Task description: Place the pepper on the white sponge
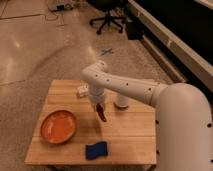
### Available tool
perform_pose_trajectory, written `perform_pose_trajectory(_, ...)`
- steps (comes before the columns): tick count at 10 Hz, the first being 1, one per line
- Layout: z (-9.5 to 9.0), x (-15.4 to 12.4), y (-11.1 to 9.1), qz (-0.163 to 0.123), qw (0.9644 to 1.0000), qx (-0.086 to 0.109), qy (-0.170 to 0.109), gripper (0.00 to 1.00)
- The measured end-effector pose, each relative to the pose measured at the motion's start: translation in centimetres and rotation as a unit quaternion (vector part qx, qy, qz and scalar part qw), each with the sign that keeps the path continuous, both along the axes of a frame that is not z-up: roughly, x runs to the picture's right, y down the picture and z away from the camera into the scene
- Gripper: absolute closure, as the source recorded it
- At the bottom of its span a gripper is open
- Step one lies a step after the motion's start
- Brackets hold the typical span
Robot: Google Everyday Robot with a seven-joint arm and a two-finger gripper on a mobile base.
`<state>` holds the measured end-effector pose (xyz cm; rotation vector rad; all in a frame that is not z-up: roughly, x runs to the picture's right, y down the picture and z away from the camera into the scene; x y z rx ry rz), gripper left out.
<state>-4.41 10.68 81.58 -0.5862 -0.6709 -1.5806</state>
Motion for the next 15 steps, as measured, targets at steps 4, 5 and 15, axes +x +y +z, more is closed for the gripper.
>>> perform_pose_trajectory(4, -0.1, -0.4, 1.1, 0.006, 1.0000, -0.003, -0.006, 1.00)
perform_pose_trajectory(5, -0.3, -0.6, 2.0, 0.011, 0.9999, -0.006, -0.009, 1.00)
perform_pose_trajectory(15, -5.6, -3.3, 11.1, 0.053, 0.9958, -0.029, -0.069, 1.00)
